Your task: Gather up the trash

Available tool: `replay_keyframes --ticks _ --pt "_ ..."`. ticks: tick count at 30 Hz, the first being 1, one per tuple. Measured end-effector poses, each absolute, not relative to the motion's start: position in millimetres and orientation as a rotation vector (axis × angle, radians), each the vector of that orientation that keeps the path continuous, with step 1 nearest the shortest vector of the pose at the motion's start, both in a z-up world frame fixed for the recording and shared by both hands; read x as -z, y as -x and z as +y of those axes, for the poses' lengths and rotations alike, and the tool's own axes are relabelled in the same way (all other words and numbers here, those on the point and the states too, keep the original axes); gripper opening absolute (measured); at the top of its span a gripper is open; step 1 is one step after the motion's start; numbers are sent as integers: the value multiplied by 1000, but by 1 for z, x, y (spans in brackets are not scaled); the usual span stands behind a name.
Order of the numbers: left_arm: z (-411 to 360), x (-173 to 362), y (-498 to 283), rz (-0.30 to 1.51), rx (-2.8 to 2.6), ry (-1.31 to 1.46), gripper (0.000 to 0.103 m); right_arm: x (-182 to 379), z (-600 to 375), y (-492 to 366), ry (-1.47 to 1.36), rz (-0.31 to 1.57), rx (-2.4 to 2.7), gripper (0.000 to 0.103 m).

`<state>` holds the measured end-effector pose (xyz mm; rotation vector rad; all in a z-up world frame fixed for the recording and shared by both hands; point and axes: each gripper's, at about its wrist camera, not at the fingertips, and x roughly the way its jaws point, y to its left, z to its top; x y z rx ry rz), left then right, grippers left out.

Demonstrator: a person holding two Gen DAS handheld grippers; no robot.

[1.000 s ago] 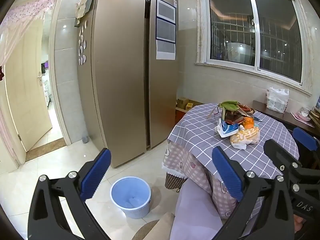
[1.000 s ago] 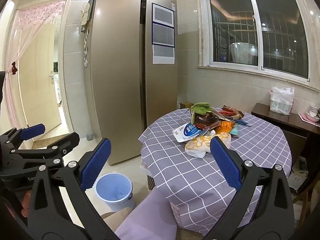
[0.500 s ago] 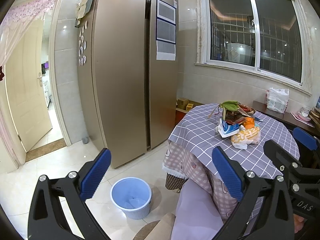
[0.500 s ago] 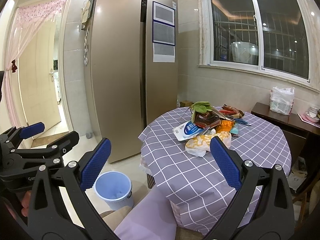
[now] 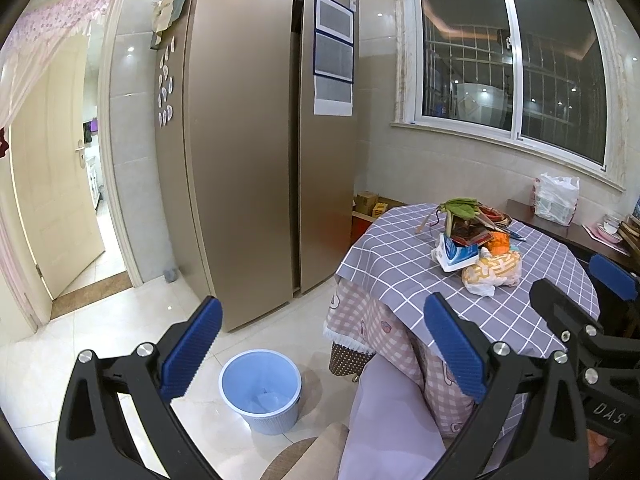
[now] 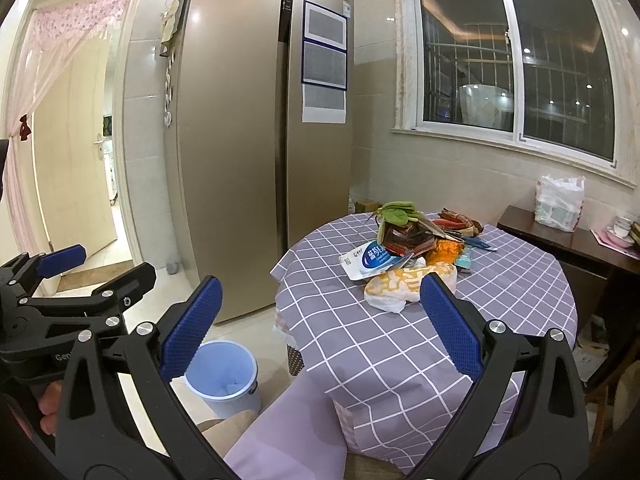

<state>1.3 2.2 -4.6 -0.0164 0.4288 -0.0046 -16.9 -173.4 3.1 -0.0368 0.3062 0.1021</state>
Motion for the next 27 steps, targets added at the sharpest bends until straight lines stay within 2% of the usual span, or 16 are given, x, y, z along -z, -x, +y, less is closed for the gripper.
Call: replay_keyframes --ticks 27 --pt "2 7 -2 442 7 15 99 -1 -174 17 38 323 -110 97"
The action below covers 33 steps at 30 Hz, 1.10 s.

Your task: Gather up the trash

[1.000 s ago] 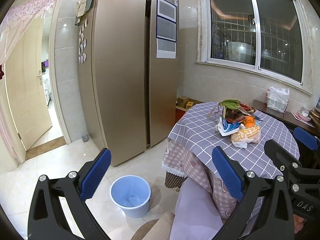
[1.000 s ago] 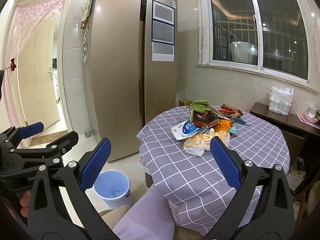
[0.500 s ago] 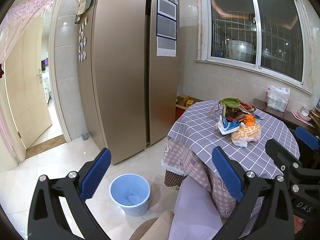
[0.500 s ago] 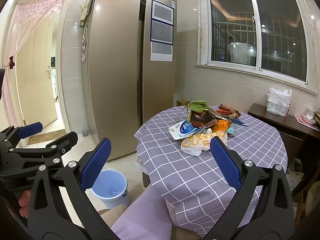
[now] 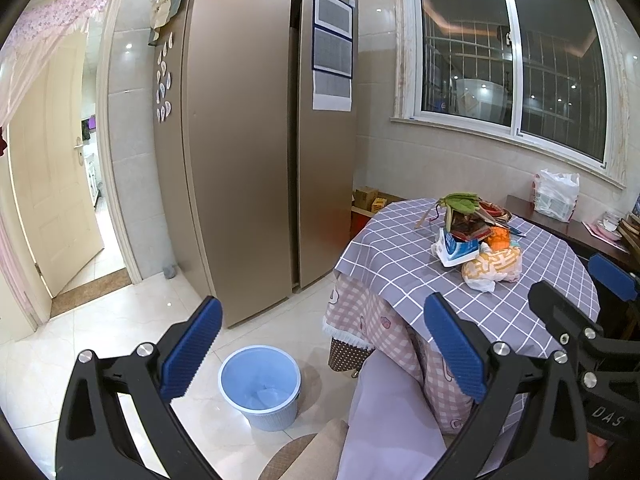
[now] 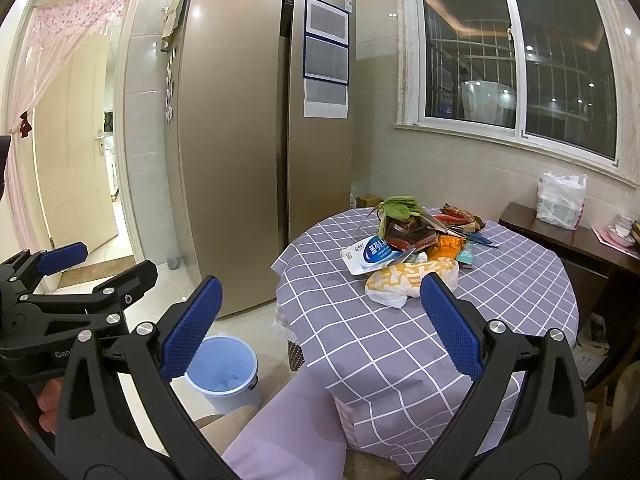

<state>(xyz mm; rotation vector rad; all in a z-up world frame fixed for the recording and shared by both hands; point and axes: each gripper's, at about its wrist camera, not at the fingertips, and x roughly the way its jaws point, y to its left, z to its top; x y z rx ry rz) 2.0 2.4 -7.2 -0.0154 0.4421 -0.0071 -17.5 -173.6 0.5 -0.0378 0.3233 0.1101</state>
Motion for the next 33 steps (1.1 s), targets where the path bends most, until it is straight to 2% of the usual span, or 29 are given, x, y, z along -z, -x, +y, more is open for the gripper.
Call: replay_keyframes --ticks 16,33 --pt "2 8 -4 447 2 4 99 1 -175 14 30 343 -110 97" --pt "-23 42 -50 598 82 -14 99 27 -196 -15 27 448 -50 97"
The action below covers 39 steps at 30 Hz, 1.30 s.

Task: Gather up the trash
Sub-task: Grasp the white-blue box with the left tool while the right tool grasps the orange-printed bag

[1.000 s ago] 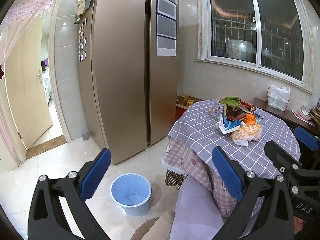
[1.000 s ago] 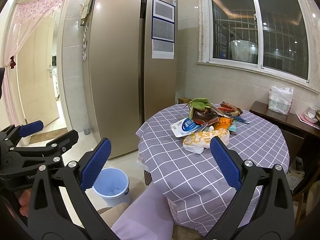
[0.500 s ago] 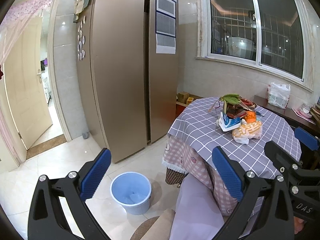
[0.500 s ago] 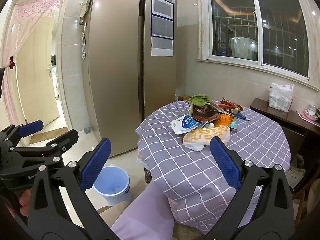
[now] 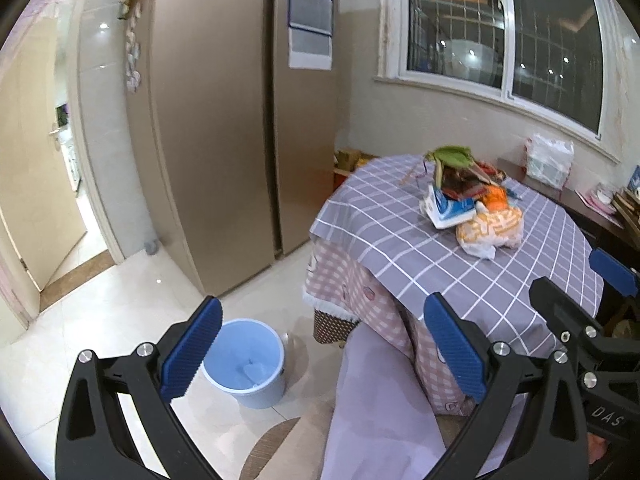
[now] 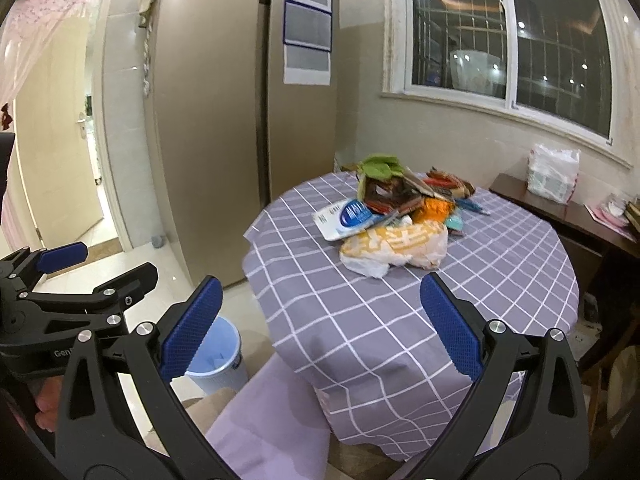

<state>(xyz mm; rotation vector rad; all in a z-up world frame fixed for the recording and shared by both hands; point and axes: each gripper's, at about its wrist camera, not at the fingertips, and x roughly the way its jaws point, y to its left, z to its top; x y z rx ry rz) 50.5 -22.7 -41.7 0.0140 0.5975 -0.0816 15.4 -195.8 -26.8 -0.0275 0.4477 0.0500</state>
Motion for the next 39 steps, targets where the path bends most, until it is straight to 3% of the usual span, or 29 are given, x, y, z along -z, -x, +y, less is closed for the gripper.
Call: replay_keyframes --ticks 15,32,34,35,39 --pt "-67 52 -132 659 157 -80 99 47 -251 -94 -3 576 66 97" --pt "-94 47 -223 768 254 -28 99 64 -312 -203 -246 741 200 97" --pt "-100 46 -228 780 288 -22 99 65 -314 -206 -249 748 197 83" --pt "-102 46 -230 783 304 -19 99 66 -317 -208 -268 756 176 71" --pt "-117 43 -237 783 354 -29 99 62 -322 -207 -300 767 130 54"
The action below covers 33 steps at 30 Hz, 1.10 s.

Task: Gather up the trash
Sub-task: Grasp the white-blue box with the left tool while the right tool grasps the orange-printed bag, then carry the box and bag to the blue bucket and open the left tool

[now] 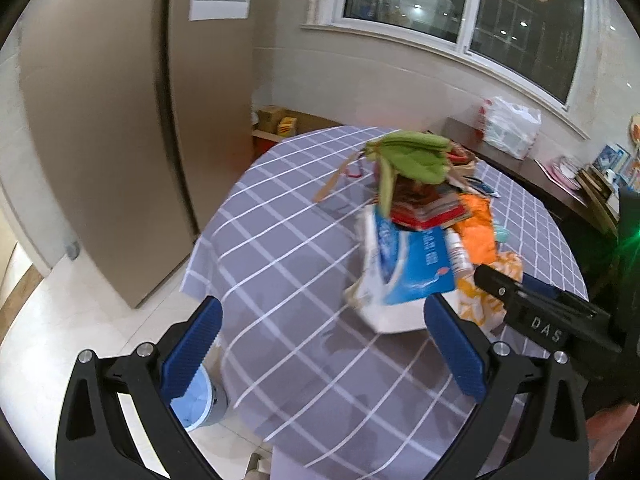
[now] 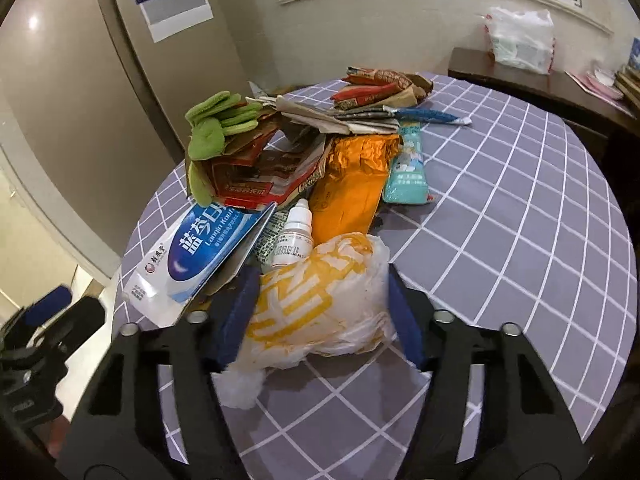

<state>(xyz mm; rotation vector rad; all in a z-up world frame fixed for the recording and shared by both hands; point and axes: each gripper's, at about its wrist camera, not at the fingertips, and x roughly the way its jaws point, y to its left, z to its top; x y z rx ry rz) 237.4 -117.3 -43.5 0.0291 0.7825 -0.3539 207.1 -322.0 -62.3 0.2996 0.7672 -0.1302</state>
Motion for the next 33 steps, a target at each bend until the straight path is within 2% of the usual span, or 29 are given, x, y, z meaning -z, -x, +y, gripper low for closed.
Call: replay_keyframes --ticks 5,14,15,17,19,20,33 --pt "-142 51 -250 812 396 -60 99 54 -329 -195 -314 767 101 49" --pt "-150 78 -284 938 429 26 96 28 -366 -167 -348 689 170 49" --pt "-150 80 -286 948 432 39 91 27 -370 -167 -347 687 186 49" --pt "-150 85 -289 981 463 64 47 27 -375 -168 -348 694 202 49" --pt "-152 85 -287 971 488 38 23 30 -379 -170 -351 706 205 49" --pt "-152 86 -285 976 507 39 15 31 -379 -170 -351 709 208 49" --pt "-112 72 -255 910 390 7 14 29 -343 -180 -285 717 112 49"
